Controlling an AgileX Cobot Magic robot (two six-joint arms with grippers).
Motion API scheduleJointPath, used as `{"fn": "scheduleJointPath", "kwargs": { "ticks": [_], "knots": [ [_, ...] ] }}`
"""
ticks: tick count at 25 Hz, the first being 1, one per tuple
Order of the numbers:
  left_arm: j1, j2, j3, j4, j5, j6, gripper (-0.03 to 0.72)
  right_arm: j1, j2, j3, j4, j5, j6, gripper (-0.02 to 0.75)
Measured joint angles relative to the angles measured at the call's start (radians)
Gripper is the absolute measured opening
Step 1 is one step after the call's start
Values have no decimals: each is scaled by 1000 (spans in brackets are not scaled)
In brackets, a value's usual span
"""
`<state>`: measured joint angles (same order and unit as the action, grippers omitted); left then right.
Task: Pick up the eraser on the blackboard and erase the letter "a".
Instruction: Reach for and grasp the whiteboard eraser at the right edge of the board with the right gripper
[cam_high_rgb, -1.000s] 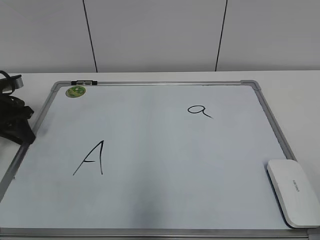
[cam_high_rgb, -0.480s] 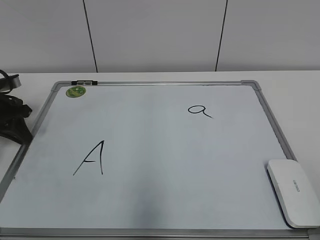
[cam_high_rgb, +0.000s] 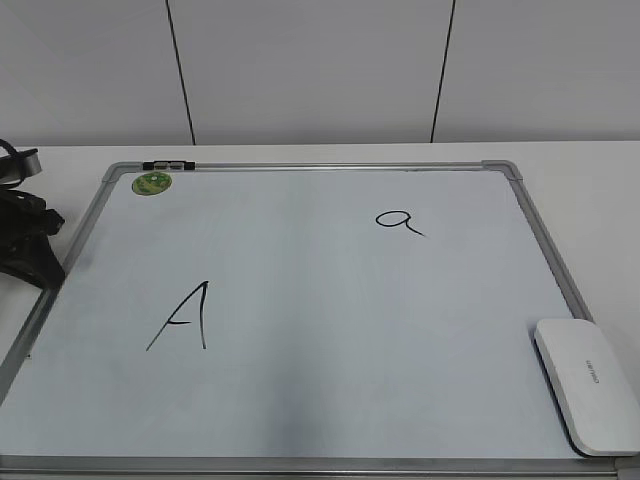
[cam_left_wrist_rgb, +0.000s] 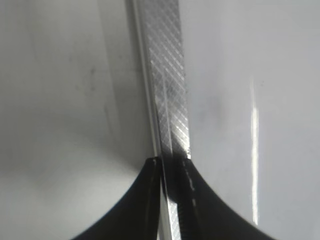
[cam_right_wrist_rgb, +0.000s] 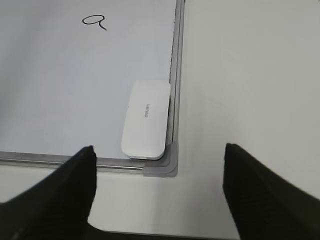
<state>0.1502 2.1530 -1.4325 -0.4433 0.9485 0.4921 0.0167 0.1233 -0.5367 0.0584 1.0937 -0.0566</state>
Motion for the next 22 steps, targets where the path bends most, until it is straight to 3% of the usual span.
{"fn": "scheduleJointPath", "kwargs": {
  "ticks": [7,22],
  "knots": [
    [0,0,0,0,0,-2,51,0,239,-34,11,-167,-11,576],
    [0,0,0,0,0,-2,50,35,861,-172,44,-80,12,501]
  ]
}}
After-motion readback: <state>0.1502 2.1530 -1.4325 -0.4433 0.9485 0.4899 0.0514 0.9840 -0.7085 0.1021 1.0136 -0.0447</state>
